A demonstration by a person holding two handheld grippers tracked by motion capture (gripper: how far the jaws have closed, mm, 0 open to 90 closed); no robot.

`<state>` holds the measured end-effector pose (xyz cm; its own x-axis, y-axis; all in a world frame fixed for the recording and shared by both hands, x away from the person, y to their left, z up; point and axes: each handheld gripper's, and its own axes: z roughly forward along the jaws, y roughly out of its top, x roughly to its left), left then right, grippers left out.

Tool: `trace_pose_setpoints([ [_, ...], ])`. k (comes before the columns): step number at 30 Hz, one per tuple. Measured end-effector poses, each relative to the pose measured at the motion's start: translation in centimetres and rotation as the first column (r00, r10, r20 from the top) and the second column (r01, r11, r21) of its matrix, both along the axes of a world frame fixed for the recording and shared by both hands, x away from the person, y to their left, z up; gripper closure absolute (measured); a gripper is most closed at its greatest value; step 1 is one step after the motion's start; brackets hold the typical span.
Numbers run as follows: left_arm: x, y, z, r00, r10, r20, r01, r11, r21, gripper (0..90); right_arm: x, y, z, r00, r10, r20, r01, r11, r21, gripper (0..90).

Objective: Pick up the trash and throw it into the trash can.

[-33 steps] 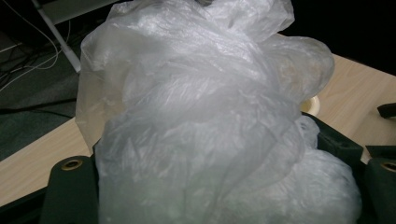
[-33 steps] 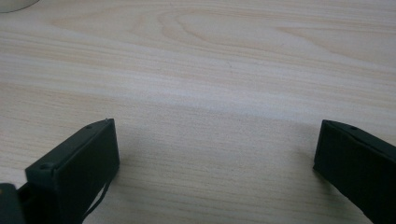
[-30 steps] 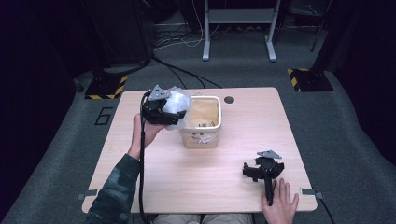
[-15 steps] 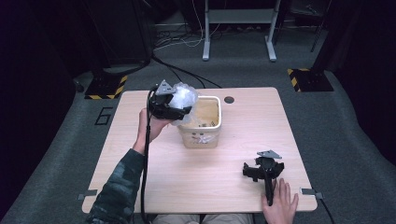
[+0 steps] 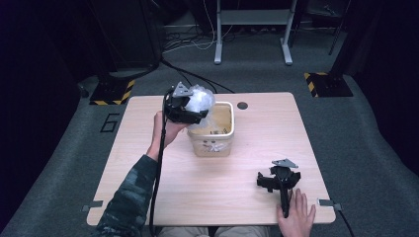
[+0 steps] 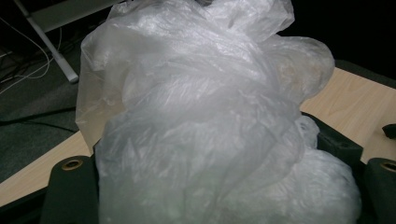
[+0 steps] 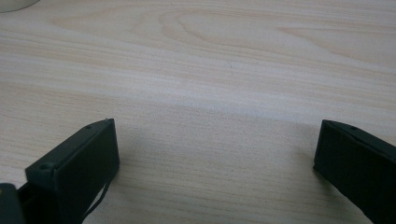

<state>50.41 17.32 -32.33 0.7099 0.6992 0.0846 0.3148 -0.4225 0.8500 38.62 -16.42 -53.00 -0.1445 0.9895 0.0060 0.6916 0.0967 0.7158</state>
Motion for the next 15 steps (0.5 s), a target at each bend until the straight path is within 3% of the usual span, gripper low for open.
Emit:
trace_pose_setpoints([
  [15, 1.6, -1.2, -1.3, 0.9993, -0.007, -0.037, 0.007, 1.0000, -0.001, 25.1, 0.0, 0.0, 0.0, 1.0000, -0.002, 0.001, 0.002, 1.0000, 0.004, 0.0],
])
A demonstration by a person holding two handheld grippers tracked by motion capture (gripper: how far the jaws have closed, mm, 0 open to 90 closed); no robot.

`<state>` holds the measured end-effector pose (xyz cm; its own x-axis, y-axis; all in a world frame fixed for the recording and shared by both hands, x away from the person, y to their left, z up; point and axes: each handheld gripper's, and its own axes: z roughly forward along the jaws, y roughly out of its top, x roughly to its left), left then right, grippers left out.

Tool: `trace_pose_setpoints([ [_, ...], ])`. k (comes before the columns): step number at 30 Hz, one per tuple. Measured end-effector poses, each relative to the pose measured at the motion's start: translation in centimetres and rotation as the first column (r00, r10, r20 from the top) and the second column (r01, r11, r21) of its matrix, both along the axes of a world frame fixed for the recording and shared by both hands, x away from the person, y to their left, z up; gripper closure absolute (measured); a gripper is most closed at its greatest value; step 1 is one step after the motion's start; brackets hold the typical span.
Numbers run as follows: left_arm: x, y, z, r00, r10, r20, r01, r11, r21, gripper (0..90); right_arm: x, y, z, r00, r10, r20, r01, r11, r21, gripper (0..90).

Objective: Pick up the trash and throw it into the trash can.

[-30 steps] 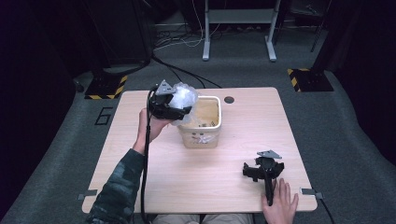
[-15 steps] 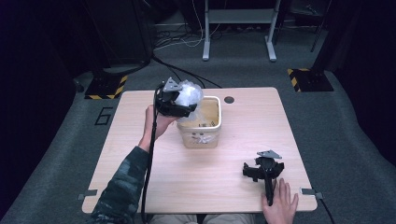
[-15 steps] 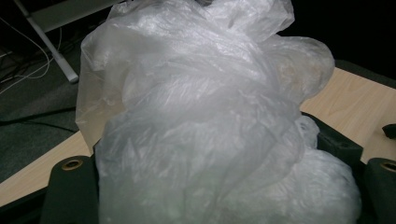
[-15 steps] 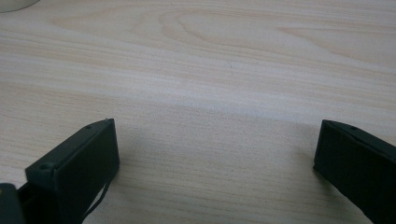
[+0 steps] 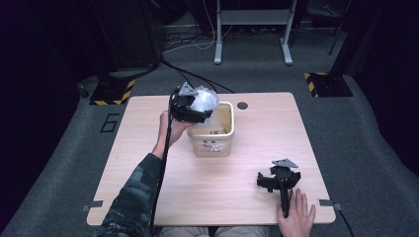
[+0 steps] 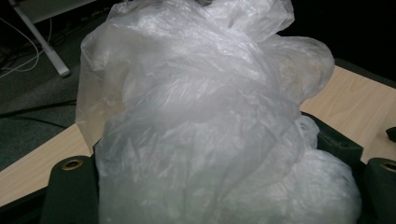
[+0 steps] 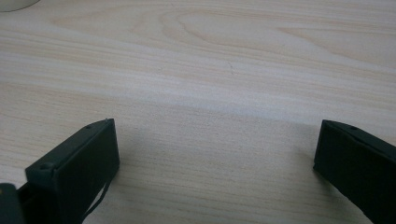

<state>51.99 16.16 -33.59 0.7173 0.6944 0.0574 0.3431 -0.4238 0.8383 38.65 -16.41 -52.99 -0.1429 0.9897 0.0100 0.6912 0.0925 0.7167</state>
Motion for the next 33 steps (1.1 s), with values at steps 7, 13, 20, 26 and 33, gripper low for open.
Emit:
trace_pose_setpoints([
  [7, 0.6, -0.5, -0.7, 0.9998, -0.002, -0.022, 0.002, 1.0000, 0.002, 25.1, 0.0, 0.0, 0.0, 1.0000, 0.005, -0.002, -0.005, 1.0000, -0.001, 0.0],
  [13, 1.0, -1.5, -1.6, 0.9987, -0.015, -0.048, 0.016, 0.9997, 0.020, 25.0, 0.0, -0.1, 0.0, 1.0000, 0.006, 0.001, -0.006, 1.0000, -0.004, 0.0],
  [20, 2.0, -2.2, -2.8, 0.9951, -0.020, -0.096, 0.024, 0.9990, 0.037, 24.9, 0.0, -0.1, 0.0, 1.0000, 0.006, 0.005, -0.006, 1.0000, -0.005, 0.0],
  [26, 2.6, -2.3, -3.5, 0.9917, -0.016, -0.128, 0.022, 0.9987, 0.046, 24.7, 0.0, -0.1, 0.0, 1.0000, 0.007, 0.005, -0.007, 1.0000, -0.005, 0.0],
  [33, 3.2, -2.4, -4.2, 0.9881, -0.012, -0.153, 0.021, 0.9980, 0.059, 24.6, 0.0, 0.0, 0.0, 1.0000, 0.005, 0.003, -0.005, 1.0000, -0.003, 0.0],
])
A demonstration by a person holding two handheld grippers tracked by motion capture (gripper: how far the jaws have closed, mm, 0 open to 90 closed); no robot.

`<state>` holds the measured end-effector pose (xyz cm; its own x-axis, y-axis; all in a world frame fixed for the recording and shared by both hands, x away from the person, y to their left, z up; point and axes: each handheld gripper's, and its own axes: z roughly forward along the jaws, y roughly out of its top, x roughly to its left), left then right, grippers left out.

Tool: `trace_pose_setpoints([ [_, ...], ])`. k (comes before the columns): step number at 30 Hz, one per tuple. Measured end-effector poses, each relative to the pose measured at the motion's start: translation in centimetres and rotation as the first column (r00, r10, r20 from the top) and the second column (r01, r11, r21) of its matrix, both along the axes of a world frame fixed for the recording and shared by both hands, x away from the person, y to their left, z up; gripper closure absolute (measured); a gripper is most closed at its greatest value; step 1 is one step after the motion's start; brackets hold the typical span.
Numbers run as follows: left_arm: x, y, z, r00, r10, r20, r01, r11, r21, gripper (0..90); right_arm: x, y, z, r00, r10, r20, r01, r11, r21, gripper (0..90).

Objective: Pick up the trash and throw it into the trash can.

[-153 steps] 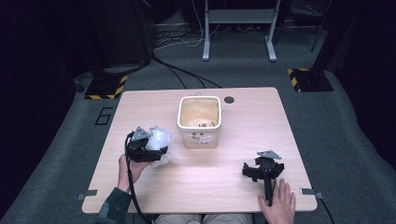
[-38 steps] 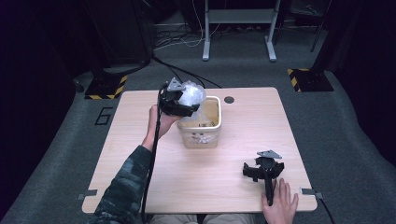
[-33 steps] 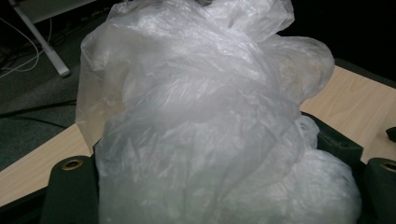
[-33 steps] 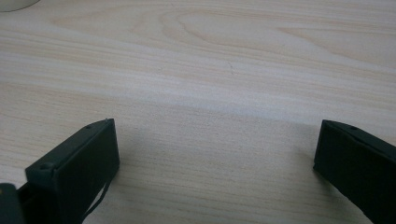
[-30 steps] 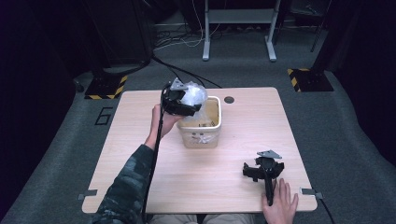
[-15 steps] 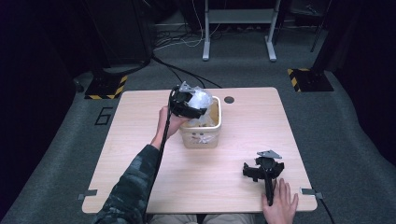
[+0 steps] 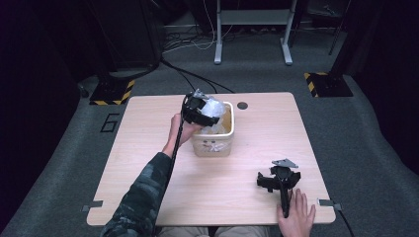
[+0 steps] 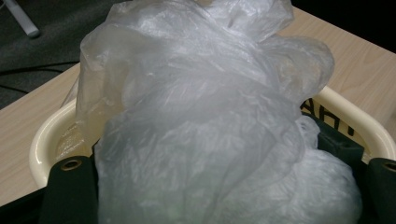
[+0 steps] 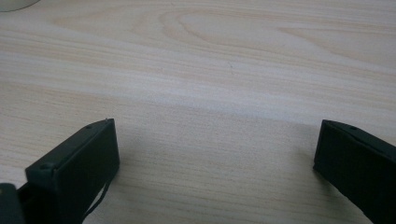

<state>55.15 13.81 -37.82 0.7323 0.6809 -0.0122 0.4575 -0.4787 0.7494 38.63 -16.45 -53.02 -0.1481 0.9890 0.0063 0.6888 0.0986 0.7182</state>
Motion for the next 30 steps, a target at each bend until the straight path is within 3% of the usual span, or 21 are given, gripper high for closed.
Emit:
trace_pose_setpoints([
  [6, 0.5, 0.1, -0.8, 0.9991, 0.007, -0.042, -0.006, 1.0000, 0.005, 24.3, 0.0, 0.0, 0.0, 1.0000, 0.000, 0.000, 0.000, 1.0000, -0.001, 0.0],
  [10, 0.6, 0.0, -1.0, 0.9988, 0.009, -0.048, -0.009, 0.9999, 0.011, 24.2, 0.0, 0.0, 0.0, 1.0000, 0.000, 0.000, 0.000, 1.0000, -0.001, 0.0],
  [19, 0.3, -0.8, -1.3, 0.9997, 0.014, -0.022, -0.012, 0.9956, 0.093, 23.7, 0.0, 0.0, 0.0, 1.0000, 0.004, -0.001, -0.004, 1.0000, -0.004, 0.0],
  [30, 0.4, -0.6, -1.5, 0.9989, 0.021, -0.043, -0.017, 0.9964, 0.083, 16.6, 0.0, 0.0, 0.0, 1.0000, 0.003, -0.001, -0.003, 1.0000, -0.003, 0.0],
])
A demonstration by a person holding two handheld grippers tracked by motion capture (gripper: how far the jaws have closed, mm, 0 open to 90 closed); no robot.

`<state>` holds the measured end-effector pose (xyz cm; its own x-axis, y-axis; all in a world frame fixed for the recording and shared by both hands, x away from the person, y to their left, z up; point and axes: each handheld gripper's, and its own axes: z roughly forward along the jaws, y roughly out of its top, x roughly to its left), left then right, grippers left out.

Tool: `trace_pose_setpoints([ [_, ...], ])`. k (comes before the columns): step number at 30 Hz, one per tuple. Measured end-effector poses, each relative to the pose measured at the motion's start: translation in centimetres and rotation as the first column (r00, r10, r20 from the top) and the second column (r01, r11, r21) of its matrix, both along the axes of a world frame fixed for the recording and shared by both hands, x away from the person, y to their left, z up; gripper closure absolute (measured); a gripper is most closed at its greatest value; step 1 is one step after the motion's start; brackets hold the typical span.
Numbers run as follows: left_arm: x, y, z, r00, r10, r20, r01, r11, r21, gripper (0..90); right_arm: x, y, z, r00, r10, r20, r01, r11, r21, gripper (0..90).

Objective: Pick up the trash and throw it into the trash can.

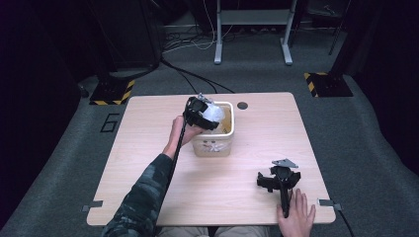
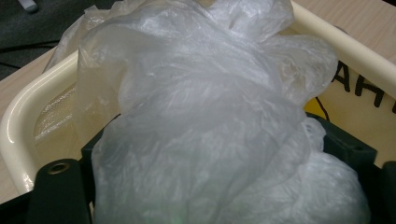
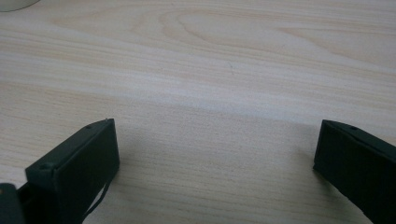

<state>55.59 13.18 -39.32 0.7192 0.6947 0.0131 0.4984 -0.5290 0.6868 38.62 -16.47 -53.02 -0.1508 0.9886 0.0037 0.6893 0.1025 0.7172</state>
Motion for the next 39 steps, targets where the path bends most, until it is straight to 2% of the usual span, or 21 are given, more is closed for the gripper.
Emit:
trace_pose_setpoints([
  [7, -0.4, 0.3, 0.7, 0.9999, -0.006, 0.016, 0.006, 0.9999, -0.012, 3.8, 0.0, 0.0, 0.0, 1.0000, 0.000, 0.000, 0.000, 1.0000, 0.000, 0.0],
  [13, -1.3, 1.1, 1.7, 0.9993, -0.011, 0.035, 0.012, 0.9995, -0.029, 0.0, 0.0, 0.0, 0.0, 1.0000, 0.000, 0.000, 0.000, 1.0000, -0.001, 0.0],
  [18, -2.7, 2.3, 2.3, 0.9977, -0.017, 0.065, 0.019, 0.9994, -0.030, 0.0, 0.0, 0.0, 0.0, 1.0000, 0.001, 0.000, -0.001, 1.0000, -0.002, 0.0],
  [24, -5.1, 4.1, 2.4, 0.9941, -0.015, 0.107, 0.019, 0.9992, -0.036, 0.0, 0.0, 0.0, 0.0, 1.0000, 0.001, 0.000, -0.001, 1.0000, -0.002, 0.0],
  [26, -6.1, 4.8, 2.3, 0.9920, -0.015, 0.125, 0.021, 0.9989, -0.041, 0.0, 0.0, 0.0, 0.0, 1.0000, 0.001, 0.000, -0.001, 1.0000, -0.002, 0.0],
  [28, -7.0, 5.5, 2.1, 0.9894, -0.016, 0.144, 0.020, 0.9994, -0.029, 0.0, 0.0, 0.0, 0.0, 1.0000, 0.000, 0.000, 0.000, 1.0000, -0.001, 0.0],
  [31, -8.6, 6.6, 1.6, 0.9850, -0.012, 0.172, 0.019, 0.9990, -0.040, 0.0, 0.0, 0.0, 0.0, 1.0000, 0.000, 0.000, 0.000, 1.0000, 0.000, 0.0],
  [33, -9.4, 7.3, 1.3, 0.9843, -0.006, 0.176, 0.016, 0.9982, -0.057, 0.0, 0.0, 0.0, 0.0, 1.0000, -0.001, 0.000, 0.001, 1.0000, 0.000, 0.0],
  [36, -10.5, 8.4, 0.2, 0.9828, 0.002, 0.185, 0.008, 0.9985, -0.055, 0.0, 0.0, 0.0, 0.0, 1.0000, 0.000, 0.000, 0.000, 1.0000, 0.000, 0.0],
  [39, -11.5, 9.6, -1.6, 0.9859, 0.009, 0.167, -0.004, 0.9995, -0.031, 0.0, 0.0, 0.0, 0.0, 1.0000, -0.001, 0.000, 0.001, 1.0000, 0.000, 0.0],
])
